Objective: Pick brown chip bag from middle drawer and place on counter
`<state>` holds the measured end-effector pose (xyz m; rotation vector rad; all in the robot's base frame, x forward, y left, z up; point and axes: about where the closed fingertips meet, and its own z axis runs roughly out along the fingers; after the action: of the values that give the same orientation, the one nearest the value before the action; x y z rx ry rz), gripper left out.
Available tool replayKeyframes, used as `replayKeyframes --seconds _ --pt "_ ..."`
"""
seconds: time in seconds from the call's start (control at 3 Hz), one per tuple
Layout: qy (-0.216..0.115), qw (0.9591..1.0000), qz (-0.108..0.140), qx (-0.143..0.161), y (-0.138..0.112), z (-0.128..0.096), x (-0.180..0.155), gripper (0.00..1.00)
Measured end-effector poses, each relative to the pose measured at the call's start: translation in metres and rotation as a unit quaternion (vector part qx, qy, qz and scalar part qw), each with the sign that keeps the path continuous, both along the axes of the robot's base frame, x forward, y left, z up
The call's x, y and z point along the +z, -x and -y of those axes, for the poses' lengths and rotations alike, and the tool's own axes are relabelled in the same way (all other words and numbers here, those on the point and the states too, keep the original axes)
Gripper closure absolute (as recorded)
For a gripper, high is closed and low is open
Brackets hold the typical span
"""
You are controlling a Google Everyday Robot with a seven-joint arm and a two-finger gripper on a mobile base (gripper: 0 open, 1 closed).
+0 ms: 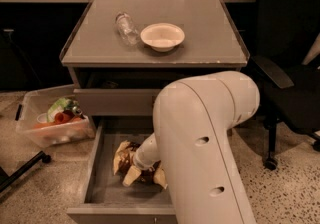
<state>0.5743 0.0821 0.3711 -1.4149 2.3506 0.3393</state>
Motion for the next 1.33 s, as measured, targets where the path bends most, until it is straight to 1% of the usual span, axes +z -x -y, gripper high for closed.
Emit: replayKeyframes --seconds 0.33,1.0,1.33 --pt "-0.001 0.9998 -0.019 0.001 0.006 -0.002 -0.025 0.19" --pt "-0.004 0.9998 -0.020 0.002 0.007 -0.003 -0.019 0.65" --pt "-0.032 0.9994 0.013 0.001 0.011 0.014 0.011 0.89"
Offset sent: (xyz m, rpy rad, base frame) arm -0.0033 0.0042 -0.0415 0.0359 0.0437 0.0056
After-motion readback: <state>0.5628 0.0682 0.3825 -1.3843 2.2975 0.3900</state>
